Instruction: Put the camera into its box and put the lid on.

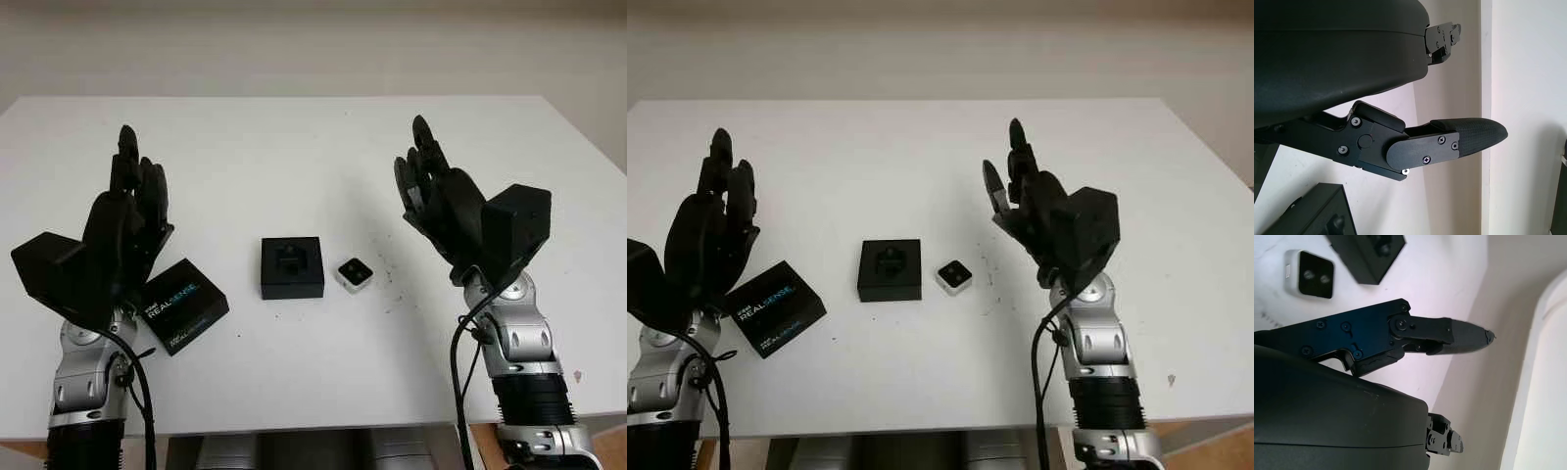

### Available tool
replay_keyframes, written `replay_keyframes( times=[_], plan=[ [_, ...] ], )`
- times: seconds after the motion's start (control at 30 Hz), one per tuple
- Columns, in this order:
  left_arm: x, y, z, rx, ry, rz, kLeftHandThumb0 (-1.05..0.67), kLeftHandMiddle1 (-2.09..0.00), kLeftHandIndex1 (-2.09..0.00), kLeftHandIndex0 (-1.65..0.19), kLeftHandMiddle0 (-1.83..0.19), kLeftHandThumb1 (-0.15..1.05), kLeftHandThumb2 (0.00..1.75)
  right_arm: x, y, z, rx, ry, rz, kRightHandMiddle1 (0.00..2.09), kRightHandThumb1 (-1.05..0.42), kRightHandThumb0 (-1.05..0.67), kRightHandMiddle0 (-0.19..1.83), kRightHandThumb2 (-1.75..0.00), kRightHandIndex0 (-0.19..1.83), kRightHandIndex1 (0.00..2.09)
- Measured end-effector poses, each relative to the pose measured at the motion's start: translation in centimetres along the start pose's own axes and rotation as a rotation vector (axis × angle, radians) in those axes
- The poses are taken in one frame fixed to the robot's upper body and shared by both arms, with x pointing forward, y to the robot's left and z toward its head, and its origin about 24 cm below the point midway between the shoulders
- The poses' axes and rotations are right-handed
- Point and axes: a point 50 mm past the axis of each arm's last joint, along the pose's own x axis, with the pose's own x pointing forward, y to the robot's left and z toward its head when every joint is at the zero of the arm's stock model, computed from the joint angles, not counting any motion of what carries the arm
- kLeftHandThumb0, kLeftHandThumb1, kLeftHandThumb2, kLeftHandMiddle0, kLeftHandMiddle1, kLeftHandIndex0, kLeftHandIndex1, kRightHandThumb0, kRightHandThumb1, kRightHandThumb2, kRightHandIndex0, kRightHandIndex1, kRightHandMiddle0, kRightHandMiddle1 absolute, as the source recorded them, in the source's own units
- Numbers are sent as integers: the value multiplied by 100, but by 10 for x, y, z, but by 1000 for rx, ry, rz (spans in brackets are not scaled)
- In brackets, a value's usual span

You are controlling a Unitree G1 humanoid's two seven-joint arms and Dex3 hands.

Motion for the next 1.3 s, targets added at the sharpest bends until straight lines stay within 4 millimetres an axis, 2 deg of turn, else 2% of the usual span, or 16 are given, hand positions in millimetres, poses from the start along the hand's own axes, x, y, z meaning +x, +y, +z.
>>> replay_keyframes(
  times=[0.1,0.2,0.3,0.4,0.6,0.83,1.1,1.13,1.17,1.23,1.3],
  plan=[
    [0,0,0,0,-2,-1,-79,0,0,19,19,105,60,-1,-13,9,-133,-24,60,16,-92,-63,18,-4,18,16],
    [0,0,0,-1,-2,-3,-81,0,0,19,19,105,59,4,-24,28,-307,-60,129,18,-85,-61,23,-2,24,18],
    [0,0,-1,-5,10,0,-81,0,0,19,19,105,56,10,-28,48,-456,-90,204,20,-79,-62,28,-2,29,20],
    [0,0,-2,-6,21,1,-80,0,0,19,19,105,57,15,-29,58,-564,-98,291,22,-75,-51,30,-3,31,21],
    [0,0,-2,-7,28,1,-80,0,0,19,19,105,57,19,-24,62,-809,-111,458,20,-76,-55,33,-5,32,20],
    [0,-1,-1,-7,36,-1,-79,0,0,19,19,105,56,21,-13,61,-1141,-80,575,15,-79,-61,36,-6,35,17],
    [0,-2,-1,-7,42,-6,-80,0,0,19,19,105,57,20,-1,59,-1297,-161,580,21,-79,-61,47,-6,40,18],
    [0,-2,-1,-7,43,-7,-81,0,0,19,19,105,56,20,0,59,-1305,-167,579,28,-80,-62,45,-6,41,21],
    [0,-2,-1,-7,44,-7,-82,0,0,19,19,105,56,20,1,58,-1310,-173,580,59,-81,-62,30,-5,36,38],
    [0,-2,-1,-6,46,-6,-82,0,0,19,19,105,55,20,3,58,-1315,-185,580,101,-81,-62,12,-5,17,86],
    [0,-2,-1,-5,46,-7,-83,0,0,19,19,105,55,20,3,58,-1316,-199,575,109,-81,-62,8,-5,11,103]
  ],
)
